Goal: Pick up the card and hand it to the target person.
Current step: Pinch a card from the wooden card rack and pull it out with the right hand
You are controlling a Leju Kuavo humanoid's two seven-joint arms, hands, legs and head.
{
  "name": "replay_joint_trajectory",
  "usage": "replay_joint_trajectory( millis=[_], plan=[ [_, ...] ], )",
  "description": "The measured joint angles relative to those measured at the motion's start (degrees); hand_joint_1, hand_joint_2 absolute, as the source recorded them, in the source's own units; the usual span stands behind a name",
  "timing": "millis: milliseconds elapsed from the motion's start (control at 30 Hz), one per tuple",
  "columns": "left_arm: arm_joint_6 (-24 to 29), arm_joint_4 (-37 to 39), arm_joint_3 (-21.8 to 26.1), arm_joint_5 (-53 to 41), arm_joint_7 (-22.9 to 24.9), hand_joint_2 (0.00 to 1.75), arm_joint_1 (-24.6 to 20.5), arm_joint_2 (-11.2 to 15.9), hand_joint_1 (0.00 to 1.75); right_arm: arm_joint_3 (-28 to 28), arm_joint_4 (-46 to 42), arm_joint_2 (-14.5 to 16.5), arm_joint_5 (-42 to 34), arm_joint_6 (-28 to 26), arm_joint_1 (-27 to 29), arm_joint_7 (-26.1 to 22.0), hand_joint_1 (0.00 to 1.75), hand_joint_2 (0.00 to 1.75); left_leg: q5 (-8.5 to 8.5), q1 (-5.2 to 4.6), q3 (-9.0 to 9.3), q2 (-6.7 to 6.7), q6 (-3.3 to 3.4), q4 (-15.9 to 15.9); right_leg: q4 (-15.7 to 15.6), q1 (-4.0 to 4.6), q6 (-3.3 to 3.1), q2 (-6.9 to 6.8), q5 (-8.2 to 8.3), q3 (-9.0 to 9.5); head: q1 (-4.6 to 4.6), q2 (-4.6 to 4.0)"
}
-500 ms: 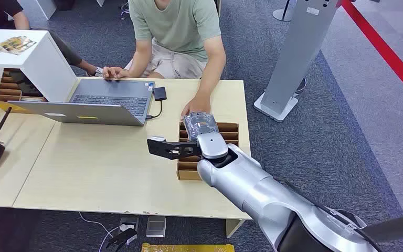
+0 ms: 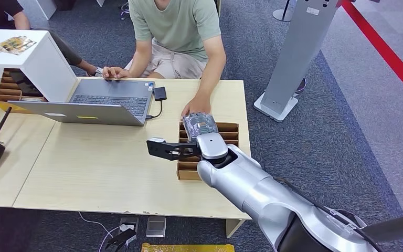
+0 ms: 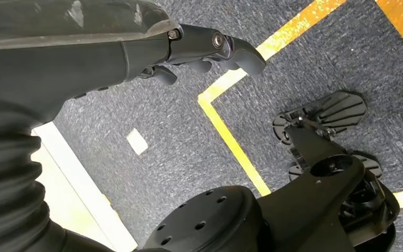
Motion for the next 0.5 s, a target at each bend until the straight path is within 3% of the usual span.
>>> replay_joint_trajectory(
  millis=[500],
  plan=[
    [0.37,-0.42,-0.04,1.25,-0.53,1.75,0.07,0.12,0.00,0.66,0.00,0.00,2.23,-0.14,0.00,1.87,0.61,1.75,0.00,0.00,0.00,0.00,0.00,0.00,0.00,0.00,0.00,0.00,0.00,0.00,0.00,-0.01]
  ],
)
